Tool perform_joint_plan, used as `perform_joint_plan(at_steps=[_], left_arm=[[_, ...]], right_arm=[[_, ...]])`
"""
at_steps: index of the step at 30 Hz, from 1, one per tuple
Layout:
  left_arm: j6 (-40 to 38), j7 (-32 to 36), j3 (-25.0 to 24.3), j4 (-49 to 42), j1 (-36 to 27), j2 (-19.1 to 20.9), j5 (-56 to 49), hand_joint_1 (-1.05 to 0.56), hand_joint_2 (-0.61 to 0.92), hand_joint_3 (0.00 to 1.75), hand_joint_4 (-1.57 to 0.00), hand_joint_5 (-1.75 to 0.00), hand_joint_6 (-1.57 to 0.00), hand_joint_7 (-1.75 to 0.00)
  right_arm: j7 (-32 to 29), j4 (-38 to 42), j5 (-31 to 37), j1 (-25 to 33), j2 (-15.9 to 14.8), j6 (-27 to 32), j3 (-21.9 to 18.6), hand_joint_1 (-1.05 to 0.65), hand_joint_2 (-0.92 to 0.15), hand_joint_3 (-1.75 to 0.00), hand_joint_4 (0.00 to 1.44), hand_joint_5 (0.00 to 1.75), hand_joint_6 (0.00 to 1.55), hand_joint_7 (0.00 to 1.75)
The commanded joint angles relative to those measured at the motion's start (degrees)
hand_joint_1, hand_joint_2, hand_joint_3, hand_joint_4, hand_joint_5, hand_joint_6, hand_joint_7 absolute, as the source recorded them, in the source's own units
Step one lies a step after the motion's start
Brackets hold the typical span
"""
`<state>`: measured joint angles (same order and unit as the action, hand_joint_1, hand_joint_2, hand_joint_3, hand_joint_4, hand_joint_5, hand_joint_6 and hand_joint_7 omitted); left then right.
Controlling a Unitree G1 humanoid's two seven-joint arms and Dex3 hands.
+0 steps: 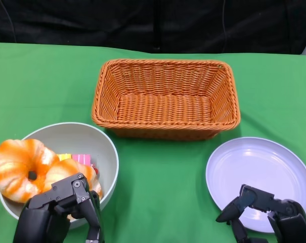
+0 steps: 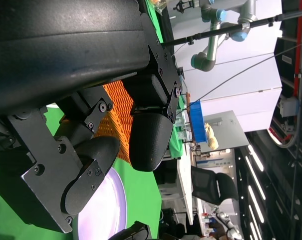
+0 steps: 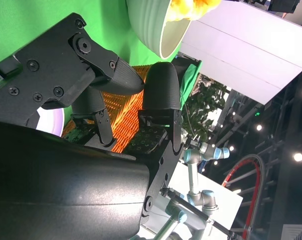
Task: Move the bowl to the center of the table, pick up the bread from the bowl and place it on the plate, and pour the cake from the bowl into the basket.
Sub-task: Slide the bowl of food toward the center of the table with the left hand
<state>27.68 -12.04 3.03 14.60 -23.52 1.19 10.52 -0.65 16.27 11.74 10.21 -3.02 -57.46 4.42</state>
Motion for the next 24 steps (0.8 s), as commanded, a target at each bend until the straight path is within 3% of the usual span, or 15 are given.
perform_joint_plan(at_steps=[1,12,17,21,24], left_arm=[[-0.18,-0.38,-0.35,0.30,-0.23,0.72,0.17,0.04,0.19,1.73,-1.03,-1.75,-0.88,-1.67],[-0.96,-0.33,-0.24,1.09,-0.48,0.74,1.07,0.05,0.20,1.71,-1.03,-1.75,-0.88,-1.68],[-3.07,-0.32,-0.19,2.58,-0.84,0.13,4.13,0.03,0.24,1.68,-0.92,-1.71,-0.84,-1.60],[-2.22,-0.71,-0.56,2.48,-0.18,-0.10,5.06,-0.03,0.29,1.58,-0.81,-1.63,-0.76,-1.51],[-3.11,-0.24,-1.01,3.46,-0.13,-0.31,5.53,-0.11,0.35,1.38,-0.77,-1.54,-0.73,-1.40]], right_arm=[[-0.61,-0.10,0.18,-0.04,-0.58,-0.48,-0.52,-0.39,-0.42,-1.25,0.73,1.52,0.83,1.16],[-0.66,-0.59,0.37,0.18,-0.45,0.00,-0.50,-0.38,-0.43,-1.23,0.72,1.52,0.83,1.16],[-0.50,-0.82,-0.04,0.38,-0.40,0.21,-0.36,-0.37,-0.42,-1.24,0.72,1.52,0.82,1.16],[-0.41,-0.77,-0.15,0.31,-0.55,0.26,-0.40,-0.39,-0.42,-1.24,0.72,1.52,0.83,1.16],[-0.50,-0.59,-0.06,0.35,-0.62,0.07,-0.52,-0.39,-0.42,-1.24,0.72,1.52,0.83,1.16]])
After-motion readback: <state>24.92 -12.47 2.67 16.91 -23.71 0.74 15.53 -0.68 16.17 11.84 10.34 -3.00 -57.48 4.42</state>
